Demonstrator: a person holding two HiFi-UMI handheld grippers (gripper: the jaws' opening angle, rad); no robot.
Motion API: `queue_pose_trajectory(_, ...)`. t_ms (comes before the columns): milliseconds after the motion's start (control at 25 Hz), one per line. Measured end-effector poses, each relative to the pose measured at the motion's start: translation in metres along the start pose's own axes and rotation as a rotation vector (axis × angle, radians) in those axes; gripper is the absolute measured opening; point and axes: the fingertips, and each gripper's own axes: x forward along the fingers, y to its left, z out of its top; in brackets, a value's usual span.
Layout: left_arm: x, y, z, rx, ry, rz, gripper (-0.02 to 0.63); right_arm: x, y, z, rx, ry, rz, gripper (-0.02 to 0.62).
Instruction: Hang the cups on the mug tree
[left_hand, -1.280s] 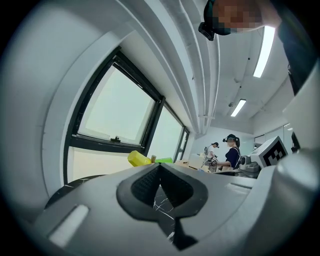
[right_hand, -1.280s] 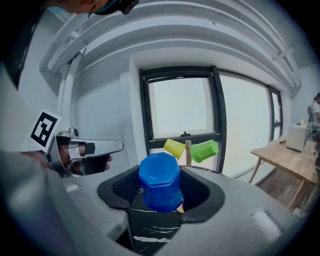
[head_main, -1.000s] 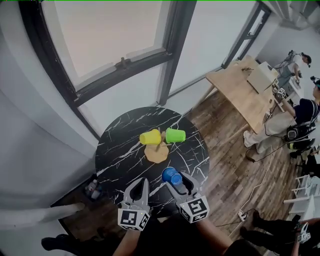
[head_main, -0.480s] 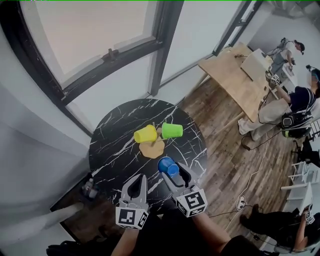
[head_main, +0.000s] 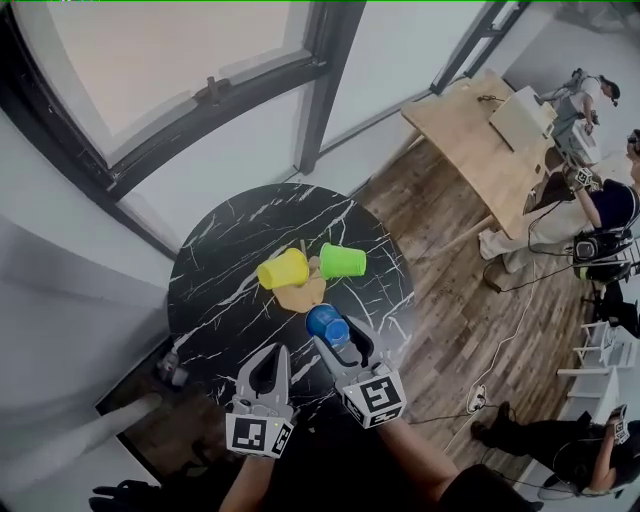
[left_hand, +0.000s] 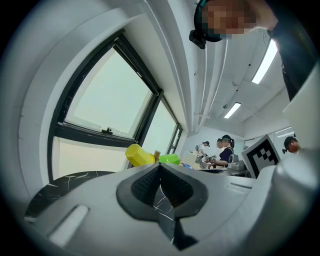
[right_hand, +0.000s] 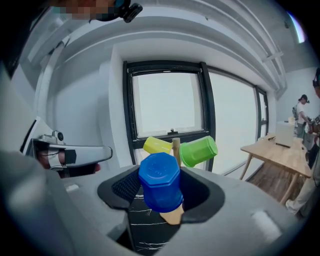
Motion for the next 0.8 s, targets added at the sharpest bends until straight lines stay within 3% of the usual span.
queue_pose_trajectory(800, 0.029, 0.014, -0.015, -0.023, 0.048, -0.002, 0.0, 0.055, -0.021, -0.029, 0.019, 0.059, -0.016, 0.242)
